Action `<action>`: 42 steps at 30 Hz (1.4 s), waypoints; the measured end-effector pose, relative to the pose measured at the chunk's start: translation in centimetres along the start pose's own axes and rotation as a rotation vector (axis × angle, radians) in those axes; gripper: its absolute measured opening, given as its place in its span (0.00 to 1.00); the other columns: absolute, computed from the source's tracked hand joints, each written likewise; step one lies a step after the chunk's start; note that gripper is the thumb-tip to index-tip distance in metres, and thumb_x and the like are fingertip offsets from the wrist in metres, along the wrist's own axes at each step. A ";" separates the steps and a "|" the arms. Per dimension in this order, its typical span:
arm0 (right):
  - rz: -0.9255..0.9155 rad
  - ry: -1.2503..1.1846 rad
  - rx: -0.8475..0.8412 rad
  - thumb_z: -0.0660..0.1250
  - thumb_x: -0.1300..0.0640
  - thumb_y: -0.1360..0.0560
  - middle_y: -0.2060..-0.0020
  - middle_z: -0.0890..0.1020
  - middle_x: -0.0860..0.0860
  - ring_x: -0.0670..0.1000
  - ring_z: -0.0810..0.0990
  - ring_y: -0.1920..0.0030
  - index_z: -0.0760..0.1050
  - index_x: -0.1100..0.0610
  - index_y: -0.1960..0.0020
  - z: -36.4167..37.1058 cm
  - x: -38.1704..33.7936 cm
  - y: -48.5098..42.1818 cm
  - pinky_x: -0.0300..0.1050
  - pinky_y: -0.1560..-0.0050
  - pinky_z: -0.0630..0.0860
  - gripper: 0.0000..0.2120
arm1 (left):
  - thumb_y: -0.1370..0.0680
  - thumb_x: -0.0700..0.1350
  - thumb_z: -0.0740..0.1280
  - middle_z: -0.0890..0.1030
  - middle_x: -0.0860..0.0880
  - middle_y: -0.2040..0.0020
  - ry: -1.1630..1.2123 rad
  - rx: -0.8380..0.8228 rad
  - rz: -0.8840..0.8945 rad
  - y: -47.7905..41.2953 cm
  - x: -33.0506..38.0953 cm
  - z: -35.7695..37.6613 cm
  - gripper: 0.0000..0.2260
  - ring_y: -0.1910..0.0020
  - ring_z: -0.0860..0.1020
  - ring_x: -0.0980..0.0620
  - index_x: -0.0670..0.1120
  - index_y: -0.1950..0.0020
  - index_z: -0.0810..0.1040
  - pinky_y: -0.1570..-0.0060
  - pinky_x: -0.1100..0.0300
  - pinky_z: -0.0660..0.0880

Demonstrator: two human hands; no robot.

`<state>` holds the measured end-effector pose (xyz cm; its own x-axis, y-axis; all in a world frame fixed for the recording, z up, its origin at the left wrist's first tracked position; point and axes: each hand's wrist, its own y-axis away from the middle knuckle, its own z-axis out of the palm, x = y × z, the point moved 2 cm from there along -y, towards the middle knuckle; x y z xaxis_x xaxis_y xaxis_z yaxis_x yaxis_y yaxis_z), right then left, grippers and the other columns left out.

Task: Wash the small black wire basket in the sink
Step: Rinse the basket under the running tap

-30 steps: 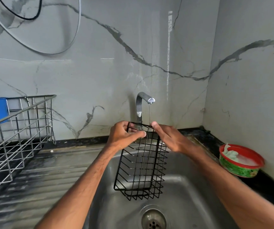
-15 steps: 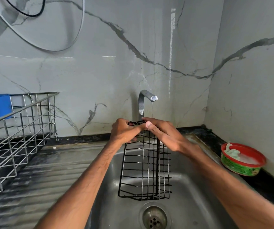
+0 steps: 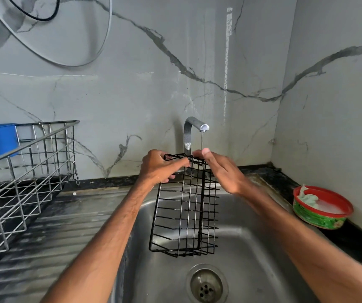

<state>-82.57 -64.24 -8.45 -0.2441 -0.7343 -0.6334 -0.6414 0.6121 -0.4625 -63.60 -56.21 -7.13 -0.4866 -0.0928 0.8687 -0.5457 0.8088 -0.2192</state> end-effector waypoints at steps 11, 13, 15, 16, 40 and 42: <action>0.342 -0.289 -0.110 0.63 0.37 0.21 0.33 0.76 0.48 0.51 0.74 0.33 0.72 0.49 0.30 1.3 3.9 0.8 0.51 0.39 0.77 0.25 | 0.35 0.58 0.83 0.88 0.50 0.50 0.140 0.023 -0.050 -0.8 -0.4 -2.0 0.33 0.61 0.88 0.53 0.45 0.36 0.78 0.58 0.54 0.85; 0.377 -0.393 -0.031 0.68 0.42 0.22 0.36 0.76 0.45 0.49 0.75 0.37 0.73 0.50 0.32 1.5 3.4 0.3 0.49 0.46 0.77 0.21 | 0.33 0.58 0.82 0.88 0.51 0.49 0.158 -0.035 -0.060 -0.9 -0.4 -2.3 0.28 0.59 0.88 0.52 0.46 0.39 0.81 0.54 0.52 0.85; 0.376 -0.424 0.012 0.71 0.47 0.23 0.37 0.80 0.50 0.51 0.79 0.39 0.75 0.50 0.34 1.7 3.3 -0.1 0.49 0.53 0.81 0.19 | 0.29 0.56 0.79 0.89 0.54 0.49 0.142 -0.128 -0.044 -0.7 -0.1 -2.6 0.17 0.56 0.88 0.49 0.49 0.45 0.86 0.47 0.47 0.85; 0.374 -0.420 0.027 0.71 0.49 0.23 0.40 0.81 0.52 0.51 0.80 0.40 0.76 0.51 0.36 1.8 3.2 -0.2 0.48 0.59 0.83 0.16 | 0.27 0.55 0.79 0.89 0.56 0.50 0.134 -0.171 -0.042 -0.6 -0.1 -2.7 0.13 0.56 0.88 0.49 0.50 0.47 0.87 0.45 0.46 0.84; 0.037 -0.033 -0.210 0.77 0.53 0.28 0.56 0.83 0.48 0.42 0.72 0.74 0.80 0.49 0.48 -0.2 1.3 -0.4 0.40 0.71 0.70 0.11 | 0.42 0.62 0.84 0.88 0.53 0.53 0.011 -0.280 0.020 -1.3 -1.6 -0.5 0.28 0.54 0.81 0.56 0.48 0.49 0.89 0.59 0.63 0.74; 0.050 -0.068 -0.219 0.79 0.51 0.30 0.52 0.85 0.53 0.53 0.80 0.68 0.80 0.45 0.50 -0.4 1.7 -0.5 0.56 0.67 0.78 0.11 | 0.46 0.65 0.83 0.88 0.51 0.49 -0.005 -0.266 0.028 -1.4 -1.6 -0.1 0.32 0.47 0.83 0.53 0.49 0.49 0.88 0.50 0.59 0.76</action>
<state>-82.97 -65.86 -9.06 -0.2352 -0.6786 -0.6959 -0.7739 0.5639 -0.2883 -61.98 -57.10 -8.16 -0.5024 -0.0706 0.8617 -0.3340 0.9351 -0.1182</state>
